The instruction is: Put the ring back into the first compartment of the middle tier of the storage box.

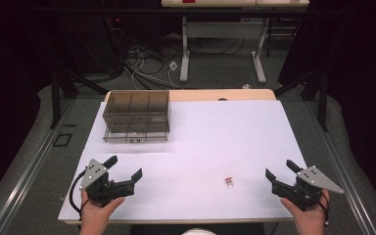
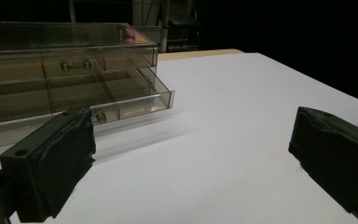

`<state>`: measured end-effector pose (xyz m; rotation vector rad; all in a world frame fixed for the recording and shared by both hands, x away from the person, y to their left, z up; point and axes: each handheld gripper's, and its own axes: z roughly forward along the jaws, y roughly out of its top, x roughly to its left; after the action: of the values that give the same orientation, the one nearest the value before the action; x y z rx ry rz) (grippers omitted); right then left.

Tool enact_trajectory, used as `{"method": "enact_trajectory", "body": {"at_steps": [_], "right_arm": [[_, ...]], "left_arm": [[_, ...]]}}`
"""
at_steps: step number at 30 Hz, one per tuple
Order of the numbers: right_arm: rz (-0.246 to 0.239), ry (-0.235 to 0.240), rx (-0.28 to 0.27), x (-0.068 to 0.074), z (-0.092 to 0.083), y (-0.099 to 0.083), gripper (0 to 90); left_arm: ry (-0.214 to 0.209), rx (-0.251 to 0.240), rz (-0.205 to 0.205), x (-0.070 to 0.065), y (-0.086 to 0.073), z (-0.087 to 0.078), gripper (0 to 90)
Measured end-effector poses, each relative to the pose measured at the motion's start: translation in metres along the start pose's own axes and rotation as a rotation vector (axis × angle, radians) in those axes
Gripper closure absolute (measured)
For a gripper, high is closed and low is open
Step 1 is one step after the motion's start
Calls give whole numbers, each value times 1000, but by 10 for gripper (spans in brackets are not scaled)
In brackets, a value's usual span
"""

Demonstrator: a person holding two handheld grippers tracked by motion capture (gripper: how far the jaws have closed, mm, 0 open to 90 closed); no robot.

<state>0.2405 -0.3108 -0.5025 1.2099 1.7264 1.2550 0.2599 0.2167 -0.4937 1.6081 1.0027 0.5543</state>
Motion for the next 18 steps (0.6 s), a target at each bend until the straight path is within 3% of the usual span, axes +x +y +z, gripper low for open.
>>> {"method": "enact_trajectory", "body": {"at_steps": [8, 18], "right_arm": [[-6, 12, 9, 0, 2, 1, 209], [13, 38, 13, 2, 11, 2, 229]], "left_arm": [[-2, 21, -11, -2, -2, 3, 2], [-10, 50, 29, -10, -3, 2, 12]]}}
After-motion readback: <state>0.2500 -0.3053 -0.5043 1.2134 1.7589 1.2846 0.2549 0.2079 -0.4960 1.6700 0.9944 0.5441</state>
